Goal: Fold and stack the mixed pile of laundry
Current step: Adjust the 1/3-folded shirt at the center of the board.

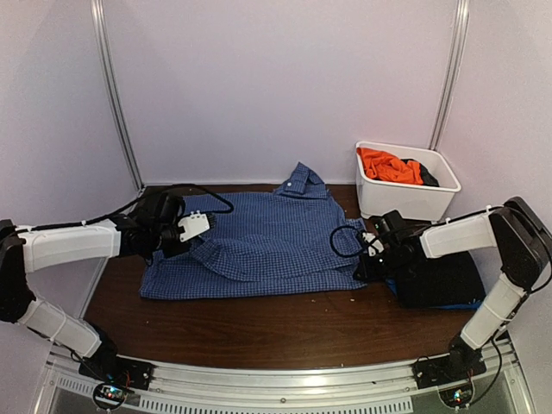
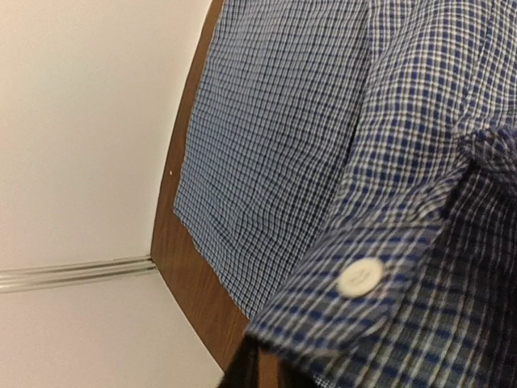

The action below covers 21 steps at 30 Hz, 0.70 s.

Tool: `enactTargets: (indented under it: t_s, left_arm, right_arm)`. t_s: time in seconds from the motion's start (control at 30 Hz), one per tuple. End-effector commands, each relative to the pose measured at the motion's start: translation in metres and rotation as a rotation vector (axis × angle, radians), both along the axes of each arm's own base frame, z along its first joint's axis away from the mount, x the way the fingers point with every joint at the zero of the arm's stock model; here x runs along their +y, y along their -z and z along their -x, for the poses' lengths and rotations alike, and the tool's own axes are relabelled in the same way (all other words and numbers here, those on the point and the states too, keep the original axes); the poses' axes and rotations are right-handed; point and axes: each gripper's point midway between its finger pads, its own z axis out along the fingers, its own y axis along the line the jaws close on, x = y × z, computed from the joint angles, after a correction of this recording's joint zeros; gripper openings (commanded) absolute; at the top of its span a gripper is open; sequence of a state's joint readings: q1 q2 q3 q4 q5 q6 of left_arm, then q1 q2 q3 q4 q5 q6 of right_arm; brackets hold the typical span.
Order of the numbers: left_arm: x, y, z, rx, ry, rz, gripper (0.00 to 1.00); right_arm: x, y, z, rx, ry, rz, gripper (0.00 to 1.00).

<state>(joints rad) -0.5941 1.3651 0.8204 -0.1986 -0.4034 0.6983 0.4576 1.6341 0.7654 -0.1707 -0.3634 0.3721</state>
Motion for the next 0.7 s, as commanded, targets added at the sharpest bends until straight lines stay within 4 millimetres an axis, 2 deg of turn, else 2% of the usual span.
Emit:
enactTargets:
  t_s: [0.0,0.03,0.07,0.13,0.23,0.27,0.37,0.43,0.6,0.63,0.67]
  left_arm:
    - [0.032,-0.006,-0.001,0.045,-0.132,-0.001,0.35]
    - [0.038,-0.010,-0.002,0.031,-0.162,-0.009,0.51]
    - [0.045,-0.014,-0.004,0.011,-0.213,-0.009,0.61]
    - [0.052,-0.026,-0.005,-0.002,-0.281,0.013,0.63]
    - [0.055,-0.054,-0.008,-0.033,-0.359,0.164,0.66]
    - [0.051,-0.062,-0.007,-0.032,-0.362,0.235,0.66]
    - [0.015,-0.073,-0.004,0.049,-0.313,0.494,0.67]
    - [-0.007,-0.065,-0.006,0.137,-0.311,0.625,0.65]
    - [-0.051,-0.016,-0.014,0.390,-0.383,0.812,0.52]
    - [-0.057,-0.006,-0.015,0.428,-0.404,0.837,0.50]
    - [-0.061,0.003,-0.016,0.459,-0.416,0.852,0.48]
  right_arm:
    - [-0.002,-0.010,0.013,0.023,-0.017,-0.022,0.16]
    - [-0.001,-0.017,0.012,0.008,-0.021,-0.032,0.25]
    - [0.000,-0.023,0.012,-0.005,-0.023,-0.038,0.31]
    - [0.003,-0.038,0.011,-0.033,-0.036,-0.059,0.39]
    - [0.009,-0.064,0.011,-0.086,-0.067,-0.098,0.48]
    - [0.011,-0.075,0.011,-0.112,-0.074,-0.110,0.51]
    - [0.018,-0.104,-0.001,-0.206,-0.081,-0.149,0.54]
    - [0.025,-0.114,-0.014,-0.239,-0.087,-0.165,0.53]
    - [0.061,-0.119,-0.049,-0.239,-0.156,-0.204,0.46]
    - [0.067,-0.117,-0.055,-0.238,-0.169,-0.207,0.44]
    - [0.073,-0.104,-0.060,-0.209,-0.182,-0.199,0.43]
